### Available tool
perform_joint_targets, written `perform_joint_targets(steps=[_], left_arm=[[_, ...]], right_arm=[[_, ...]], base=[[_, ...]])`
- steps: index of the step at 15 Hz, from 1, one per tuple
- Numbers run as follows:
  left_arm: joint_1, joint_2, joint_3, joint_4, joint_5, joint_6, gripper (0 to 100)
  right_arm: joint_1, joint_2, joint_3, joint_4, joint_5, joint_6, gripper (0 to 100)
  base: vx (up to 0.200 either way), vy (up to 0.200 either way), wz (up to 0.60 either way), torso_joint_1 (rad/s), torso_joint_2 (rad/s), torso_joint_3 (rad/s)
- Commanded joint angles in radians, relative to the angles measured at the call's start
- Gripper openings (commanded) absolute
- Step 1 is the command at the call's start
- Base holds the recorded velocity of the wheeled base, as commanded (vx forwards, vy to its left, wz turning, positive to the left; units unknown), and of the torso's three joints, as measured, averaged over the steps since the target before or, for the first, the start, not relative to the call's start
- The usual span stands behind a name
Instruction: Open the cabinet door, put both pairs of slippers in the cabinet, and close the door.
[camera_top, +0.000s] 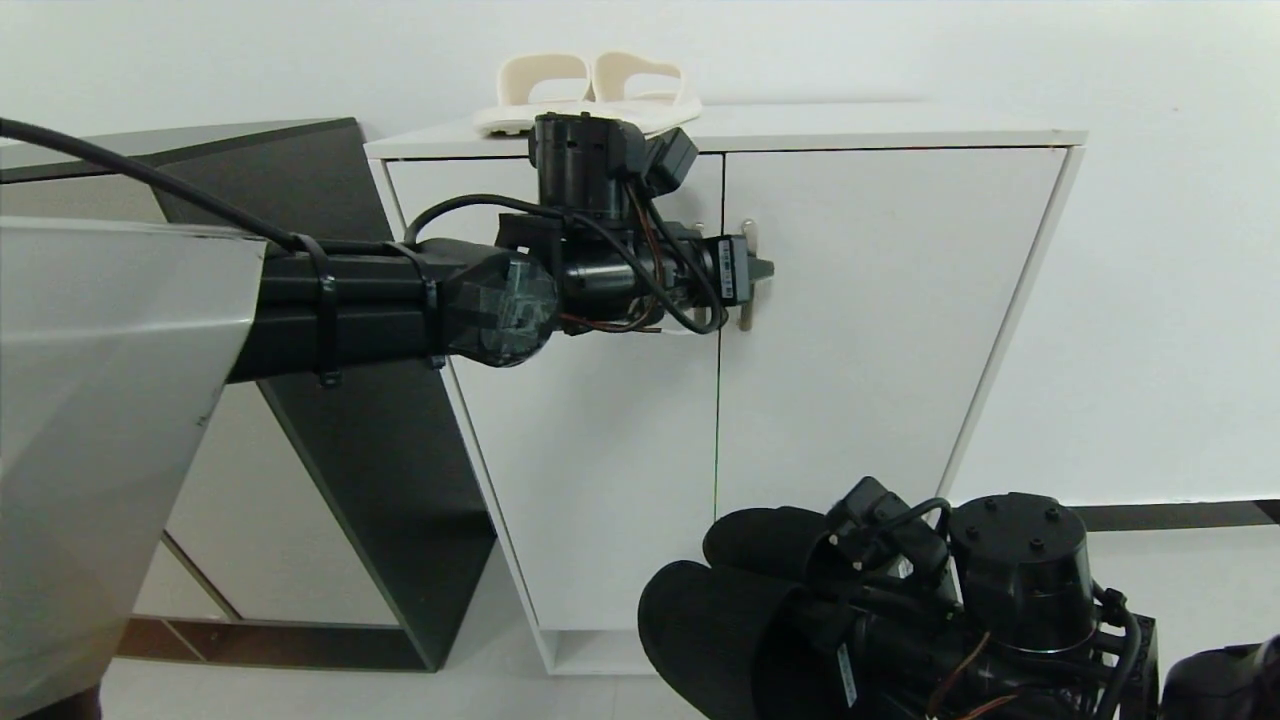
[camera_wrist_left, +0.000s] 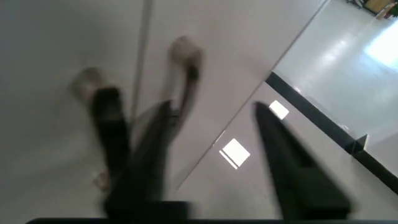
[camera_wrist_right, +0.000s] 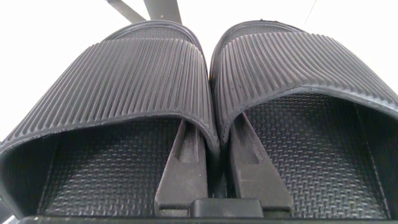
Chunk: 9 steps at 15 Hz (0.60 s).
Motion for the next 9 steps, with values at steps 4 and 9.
perform_joint_targets(steps=[4,9], left_arm=[[-0.030,-0.098,0.124,-0.007,-0.006,0.000,0],[-0.082,-0.250,0.356,-0.098,-0.003,0.002,0]], right_arm=[[0.014,-0.007,0.015,0.000,0.006,-0.002,0],[0.017,-0.076,0.077,0.001,0.168,-0.008,0]], base=[[0.000,0.000,0.00,0.000,0.00,0.000],[0.000,0.000,0.00,0.000,0.00,0.000]])
